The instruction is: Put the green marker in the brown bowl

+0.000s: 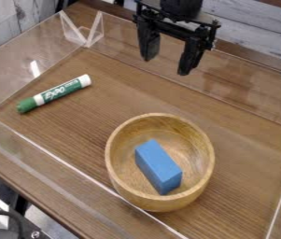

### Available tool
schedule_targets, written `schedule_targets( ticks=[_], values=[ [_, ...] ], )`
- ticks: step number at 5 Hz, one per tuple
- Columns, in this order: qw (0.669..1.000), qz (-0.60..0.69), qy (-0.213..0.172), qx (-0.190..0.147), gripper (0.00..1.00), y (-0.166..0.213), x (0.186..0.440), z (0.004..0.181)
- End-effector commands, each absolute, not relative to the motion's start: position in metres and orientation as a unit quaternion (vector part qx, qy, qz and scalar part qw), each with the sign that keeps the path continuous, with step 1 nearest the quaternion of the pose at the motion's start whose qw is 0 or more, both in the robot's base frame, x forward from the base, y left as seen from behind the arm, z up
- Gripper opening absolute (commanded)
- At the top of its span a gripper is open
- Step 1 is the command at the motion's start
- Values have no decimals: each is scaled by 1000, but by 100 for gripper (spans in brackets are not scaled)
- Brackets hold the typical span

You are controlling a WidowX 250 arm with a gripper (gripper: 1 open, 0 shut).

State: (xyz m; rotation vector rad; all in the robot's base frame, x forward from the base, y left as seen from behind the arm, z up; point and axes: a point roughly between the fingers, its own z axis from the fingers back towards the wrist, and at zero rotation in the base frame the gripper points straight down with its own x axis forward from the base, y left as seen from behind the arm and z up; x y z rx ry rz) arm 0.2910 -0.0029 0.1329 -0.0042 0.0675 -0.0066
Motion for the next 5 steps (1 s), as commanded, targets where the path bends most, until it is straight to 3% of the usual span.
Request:
schedule_targets(
  ticks=[1, 4, 5],
  values=[
    [999, -22, 39, 1, 100, 7, 288, 127],
    [991, -133, 18, 21, 100, 101, 276, 124],
    [988, -150, 17, 26, 100, 112, 273, 120]
  ],
)
